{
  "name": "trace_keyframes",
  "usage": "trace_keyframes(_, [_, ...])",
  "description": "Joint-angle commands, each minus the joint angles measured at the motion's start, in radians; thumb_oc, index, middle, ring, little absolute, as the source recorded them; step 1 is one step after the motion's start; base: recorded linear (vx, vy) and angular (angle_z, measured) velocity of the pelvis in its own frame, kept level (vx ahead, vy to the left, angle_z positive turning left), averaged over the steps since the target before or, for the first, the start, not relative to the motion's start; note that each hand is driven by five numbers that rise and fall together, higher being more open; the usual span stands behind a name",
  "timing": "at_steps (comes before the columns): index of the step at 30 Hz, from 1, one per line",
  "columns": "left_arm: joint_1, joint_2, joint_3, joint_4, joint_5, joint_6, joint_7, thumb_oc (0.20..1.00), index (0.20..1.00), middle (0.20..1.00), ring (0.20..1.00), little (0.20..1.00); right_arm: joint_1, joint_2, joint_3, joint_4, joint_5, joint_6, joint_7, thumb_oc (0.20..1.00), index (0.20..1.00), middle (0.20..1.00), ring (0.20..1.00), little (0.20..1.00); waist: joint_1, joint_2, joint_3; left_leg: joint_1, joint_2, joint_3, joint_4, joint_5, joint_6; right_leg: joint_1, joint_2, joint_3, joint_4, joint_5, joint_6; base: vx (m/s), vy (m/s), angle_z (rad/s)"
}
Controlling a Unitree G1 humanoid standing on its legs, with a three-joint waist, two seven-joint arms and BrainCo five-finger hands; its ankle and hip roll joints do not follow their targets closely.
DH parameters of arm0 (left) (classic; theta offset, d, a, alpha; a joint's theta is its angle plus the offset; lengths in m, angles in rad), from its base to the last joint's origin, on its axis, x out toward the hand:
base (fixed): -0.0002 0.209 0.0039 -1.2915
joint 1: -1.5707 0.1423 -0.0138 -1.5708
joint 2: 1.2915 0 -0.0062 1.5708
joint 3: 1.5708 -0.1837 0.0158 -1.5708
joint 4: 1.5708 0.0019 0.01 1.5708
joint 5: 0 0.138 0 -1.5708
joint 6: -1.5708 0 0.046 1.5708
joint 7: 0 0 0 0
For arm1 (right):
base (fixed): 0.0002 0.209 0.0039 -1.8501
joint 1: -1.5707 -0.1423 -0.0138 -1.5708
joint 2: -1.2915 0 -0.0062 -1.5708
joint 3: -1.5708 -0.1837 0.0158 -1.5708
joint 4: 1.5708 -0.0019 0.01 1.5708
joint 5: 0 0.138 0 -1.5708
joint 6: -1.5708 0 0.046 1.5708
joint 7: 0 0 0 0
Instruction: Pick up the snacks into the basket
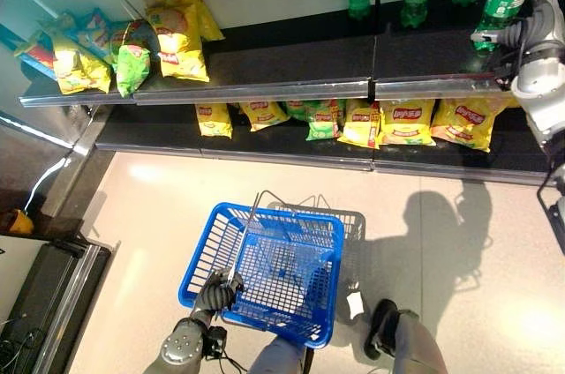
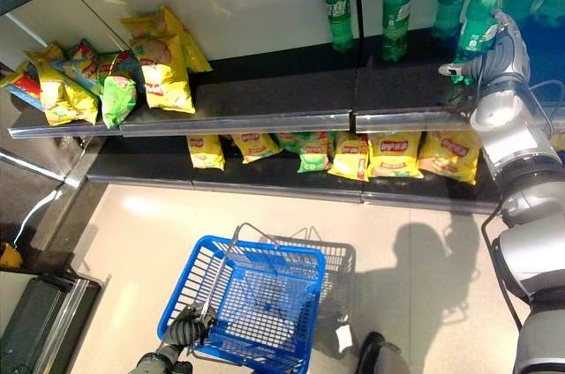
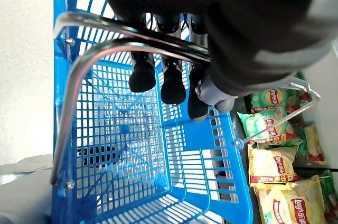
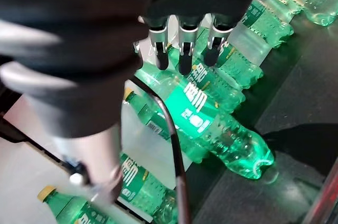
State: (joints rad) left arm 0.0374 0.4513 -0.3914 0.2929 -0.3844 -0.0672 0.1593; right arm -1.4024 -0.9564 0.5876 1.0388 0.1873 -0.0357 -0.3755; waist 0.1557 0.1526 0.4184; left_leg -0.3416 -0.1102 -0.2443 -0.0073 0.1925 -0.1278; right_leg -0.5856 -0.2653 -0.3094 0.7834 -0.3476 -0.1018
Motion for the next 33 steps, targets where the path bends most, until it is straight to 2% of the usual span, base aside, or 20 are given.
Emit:
trace_keyframes(1, [0.002,0.054,0.013,-0.067,-0.001,-0.081,0.021,0.200,0.200,0.200,0.200,0.200,-0.111,-0.078,0.069,0.010,-0.001,-0.035,-0.007,0.200,0.200,0.200,0.200,0.200,0.025,-0.002,-0.008,0.065,0.052,-0.008,-0.070,-0.026,-0.003,0.075,0.023,0.007,-0.013,-0.013,0.143,0.00,-0.037,0.13])
trace_keyframes(10, [-0.003,0.054,0.003,-0.068,0.003,-0.081,0.024,0.200,0.200,0.200,0.200,0.200,-0.132,-0.084,0.092,0.019,-0.012,-0.038,-0.004,0.200,0.200,0.200,0.200,0.200,0.029,0.004,-0.009,0.070,0.048,-0.033,-0.073,-0.029,-0.004,0.068,0.009,0.002,0.014,-0.030,0.142,0.00,-0.028,0.07])
trace_keyframes(22, [-0.004,0.052,0.004,-0.065,0.000,-0.084,0.035,0.200,0.200,0.200,0.200,0.200,-0.128,-0.082,0.100,0.022,-0.024,-0.036,-0.010,0.200,0.200,0.200,0.200,0.200,0.029,-0.005,-0.008,0.073,0.039,-0.039,-0.076,-0.041,0.001,0.047,0.002,0.020,0.027,-0.024,0.146,0.01,0.002,0.02])
trace_keyframes(23, [-0.005,0.048,0.002,-0.066,0.001,-0.083,0.037,0.200,0.200,0.200,0.200,0.200,-0.122,-0.080,0.096,0.023,-0.023,-0.034,-0.007,0.498,0.498,0.498,0.498,0.498,0.027,-0.006,-0.008,0.078,0.037,-0.040,-0.077,-0.043,0.002,0.048,0.000,0.023,0.029,-0.024,0.146,0.00,0.000,0.00])
trace_keyframes(24, [-0.005,0.048,0.002,-0.065,0.000,-0.083,0.038,0.200,0.200,0.200,0.200,0.200,-0.121,-0.079,0.100,0.025,-0.029,-0.032,-0.005,0.724,0.724,0.724,0.724,0.724,0.027,-0.006,-0.008,0.080,0.035,-0.041,-0.077,-0.045,0.003,0.049,0.000,0.024,0.028,-0.025,0.146,0.03,0.020,0.00])
trace_keyframes(25, [-0.004,0.046,0.001,-0.060,0.002,-0.083,0.038,0.200,0.200,0.200,0.200,0.200,-0.124,-0.077,0.107,0.027,-0.035,-0.032,-0.004,1.000,1.000,1.000,1.000,1.000,0.026,-0.007,-0.009,0.080,0.034,-0.041,-0.077,-0.047,0.004,0.050,0.001,0.026,0.024,-0.024,0.146,0.00,0.000,0.00])
trace_keyframes(31, [-0.006,0.053,0.001,-0.059,0.004,-0.087,0.040,0.200,0.200,0.200,0.200,0.200,-0.116,-0.085,0.086,-0.029,-0.017,-0.047,-0.030,1.000,1.000,1.000,1.000,1.000,0.017,-0.010,-0.006,0.080,0.035,-0.040,-0.079,-0.050,0.006,0.042,0.008,0.039,0.016,-0.012,0.151,0.00,0.006,0.00])
trace_keyframes(33, [-0.011,0.057,-0.004,-0.054,0.006,-0.084,0.048,0.200,0.200,0.200,0.200,0.200,-0.085,-0.084,0.026,-0.076,0.019,-0.068,-0.075,1.000,1.000,1.000,1.000,1.000,0.010,-0.013,0.002,0.079,0.035,-0.038,-0.080,-0.053,0.008,0.029,0.008,0.047,0.018,-0.006,0.154,0.00,0.010,-0.02])
